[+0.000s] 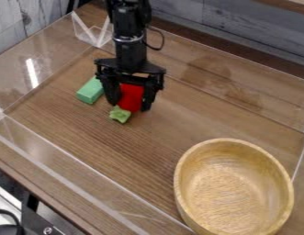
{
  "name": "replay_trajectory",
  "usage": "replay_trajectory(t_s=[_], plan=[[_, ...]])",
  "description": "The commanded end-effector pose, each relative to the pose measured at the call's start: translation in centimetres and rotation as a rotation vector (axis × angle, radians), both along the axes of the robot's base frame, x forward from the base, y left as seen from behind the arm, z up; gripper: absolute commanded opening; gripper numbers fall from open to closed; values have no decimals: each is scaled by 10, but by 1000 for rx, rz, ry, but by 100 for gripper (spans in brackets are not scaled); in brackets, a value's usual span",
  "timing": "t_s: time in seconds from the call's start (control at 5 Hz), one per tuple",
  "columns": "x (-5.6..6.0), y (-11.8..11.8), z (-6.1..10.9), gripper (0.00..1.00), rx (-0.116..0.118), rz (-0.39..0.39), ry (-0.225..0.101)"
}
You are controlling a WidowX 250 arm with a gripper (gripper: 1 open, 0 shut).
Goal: Move the red object to the right side of the table
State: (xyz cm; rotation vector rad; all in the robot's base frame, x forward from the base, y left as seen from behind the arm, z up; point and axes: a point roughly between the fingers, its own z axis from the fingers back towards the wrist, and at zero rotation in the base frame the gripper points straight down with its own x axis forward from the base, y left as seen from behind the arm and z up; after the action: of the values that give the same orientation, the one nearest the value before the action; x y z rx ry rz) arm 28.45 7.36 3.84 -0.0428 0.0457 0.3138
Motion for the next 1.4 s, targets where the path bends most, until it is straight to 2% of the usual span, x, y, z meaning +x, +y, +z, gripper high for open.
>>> replay_trajectory(t_s=[0.0, 0.6, 1.2], plan=[[14, 3, 12, 100, 10, 3, -62], [16, 4, 7, 100, 11, 15, -64], [18, 4, 11, 100, 7, 25, -72]])
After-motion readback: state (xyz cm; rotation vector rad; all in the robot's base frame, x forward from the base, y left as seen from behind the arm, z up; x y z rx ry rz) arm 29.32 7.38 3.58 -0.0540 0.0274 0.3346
